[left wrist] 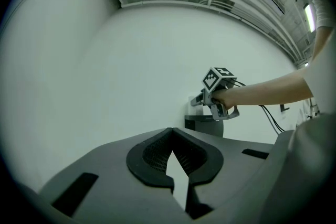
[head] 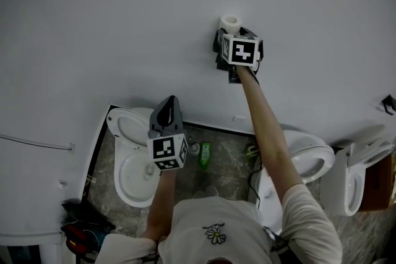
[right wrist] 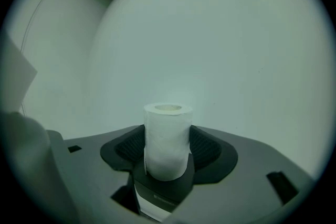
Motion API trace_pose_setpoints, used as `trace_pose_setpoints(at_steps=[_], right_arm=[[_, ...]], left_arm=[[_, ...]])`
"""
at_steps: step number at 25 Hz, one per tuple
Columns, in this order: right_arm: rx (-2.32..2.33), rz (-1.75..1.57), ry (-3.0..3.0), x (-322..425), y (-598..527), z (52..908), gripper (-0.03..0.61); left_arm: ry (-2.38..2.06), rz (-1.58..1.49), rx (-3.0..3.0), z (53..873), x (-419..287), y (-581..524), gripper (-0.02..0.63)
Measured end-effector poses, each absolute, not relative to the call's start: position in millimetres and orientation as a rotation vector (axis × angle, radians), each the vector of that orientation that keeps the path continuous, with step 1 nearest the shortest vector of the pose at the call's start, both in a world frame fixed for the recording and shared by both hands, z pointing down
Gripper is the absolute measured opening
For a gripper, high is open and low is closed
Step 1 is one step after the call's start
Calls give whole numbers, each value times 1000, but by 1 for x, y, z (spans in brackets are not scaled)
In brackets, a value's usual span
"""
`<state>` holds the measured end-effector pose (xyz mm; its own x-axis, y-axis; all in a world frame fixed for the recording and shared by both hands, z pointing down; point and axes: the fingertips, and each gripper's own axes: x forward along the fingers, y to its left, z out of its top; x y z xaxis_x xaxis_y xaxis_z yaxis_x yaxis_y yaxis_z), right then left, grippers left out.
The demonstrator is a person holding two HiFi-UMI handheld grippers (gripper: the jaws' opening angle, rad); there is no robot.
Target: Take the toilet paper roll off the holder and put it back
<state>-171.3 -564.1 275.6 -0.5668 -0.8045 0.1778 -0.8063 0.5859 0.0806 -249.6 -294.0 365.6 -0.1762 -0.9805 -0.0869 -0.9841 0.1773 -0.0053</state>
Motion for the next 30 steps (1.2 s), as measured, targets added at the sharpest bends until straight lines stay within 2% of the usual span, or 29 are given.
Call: trace_pose_setpoints(at_steps=[8, 16, 21, 30], right_arm=[[1369, -254, -2741, -153, -540, 208, 268], [1568, -627, -2914, -58, -444, 141, 268], [1709, -691, -2879, 2, -393, 163, 267], [1791, -458, -2770, 51, -360, 285, 267]], left_arm=[[2300, 78, -2020, 356, -243, -309, 17], [2208, 130, -2106, 332, -211, -310, 17], [2157, 139, -2137, 326, -194, -303, 17], [2144, 84, -2176, 353, -174, -292, 17]])
